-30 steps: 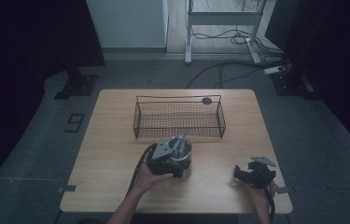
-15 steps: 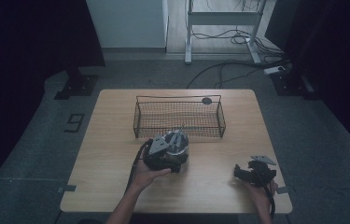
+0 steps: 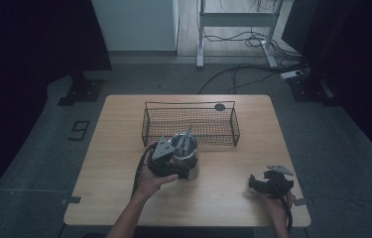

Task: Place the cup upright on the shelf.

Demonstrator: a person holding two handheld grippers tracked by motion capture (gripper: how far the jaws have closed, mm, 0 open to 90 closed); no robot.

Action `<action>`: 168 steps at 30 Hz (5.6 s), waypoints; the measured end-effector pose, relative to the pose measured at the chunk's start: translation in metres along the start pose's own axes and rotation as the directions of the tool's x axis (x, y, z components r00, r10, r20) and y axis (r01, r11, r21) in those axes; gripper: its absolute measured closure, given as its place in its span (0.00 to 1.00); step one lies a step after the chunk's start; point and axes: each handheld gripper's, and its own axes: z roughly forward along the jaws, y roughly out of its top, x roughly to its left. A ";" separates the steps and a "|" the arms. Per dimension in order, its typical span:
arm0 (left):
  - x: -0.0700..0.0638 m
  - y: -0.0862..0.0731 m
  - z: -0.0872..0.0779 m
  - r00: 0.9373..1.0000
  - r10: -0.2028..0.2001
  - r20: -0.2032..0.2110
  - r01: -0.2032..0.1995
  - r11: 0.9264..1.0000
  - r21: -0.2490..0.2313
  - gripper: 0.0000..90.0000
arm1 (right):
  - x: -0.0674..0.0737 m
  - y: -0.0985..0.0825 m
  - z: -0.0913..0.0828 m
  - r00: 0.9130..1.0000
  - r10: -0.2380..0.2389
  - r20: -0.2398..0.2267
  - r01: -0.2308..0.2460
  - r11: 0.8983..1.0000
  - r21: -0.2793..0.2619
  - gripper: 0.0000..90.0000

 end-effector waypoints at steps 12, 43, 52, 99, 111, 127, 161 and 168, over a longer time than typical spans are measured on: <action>0.007 0.015 -0.007 1.000 -0.021 0.007 0.021 0.999 -0.029 0.04 | 0.000 0.000 0.000 1.000 0.000 0.000 0.000 1.000 0.000 0.00; 0.022 0.062 -0.010 1.000 0.006 -0.015 -0.007 0.999 -0.046 0.04 | 0.000 0.000 -0.001 1.000 0.001 0.003 -0.001 1.000 0.003 0.00; 0.029 0.069 -0.007 0.999 0.007 -0.032 -0.008 0.999 -0.045 0.04 | 0.000 0.000 0.000 1.000 0.003 0.002 -0.003 1.000 0.001 0.00; 0.087 0.082 0.024 0.990 -0.025 -0.138 0.025 1.000 -0.003 0.04 | 0.000 0.000 0.000 1.000 0.003 0.002 -0.003 1.000 -0.001 0.00; 0.101 0.087 0.034 0.987 -0.028 -0.155 0.029 1.000 0.001 0.04 | 0.000 0.000 0.000 1.000 0.005 0.006 -0.005 1.000 -0.001 0.00; 0.113 0.090 0.046 0.983 -0.020 -0.184 0.021 1.000 0.001 0.04 | 0.000 -0.001 -0.001 1.000 0.008 0.010 -0.008 1.000 -0.004 0.00; 0.139 0.053 0.088 0.961 -0.102 -0.256 0.117 0.992 0.046 0.04 | -0.001 -0.001 -0.001 1.000 0.010 0.014 -0.010 1.000 -0.004 0.00; 0.141 0.045 0.094 0.958 -0.105 -0.267 0.127 0.990 0.066 0.04 | -0.001 -0.001 -0.001 1.000 0.010 0.013 -0.010 1.000 -0.004 0.00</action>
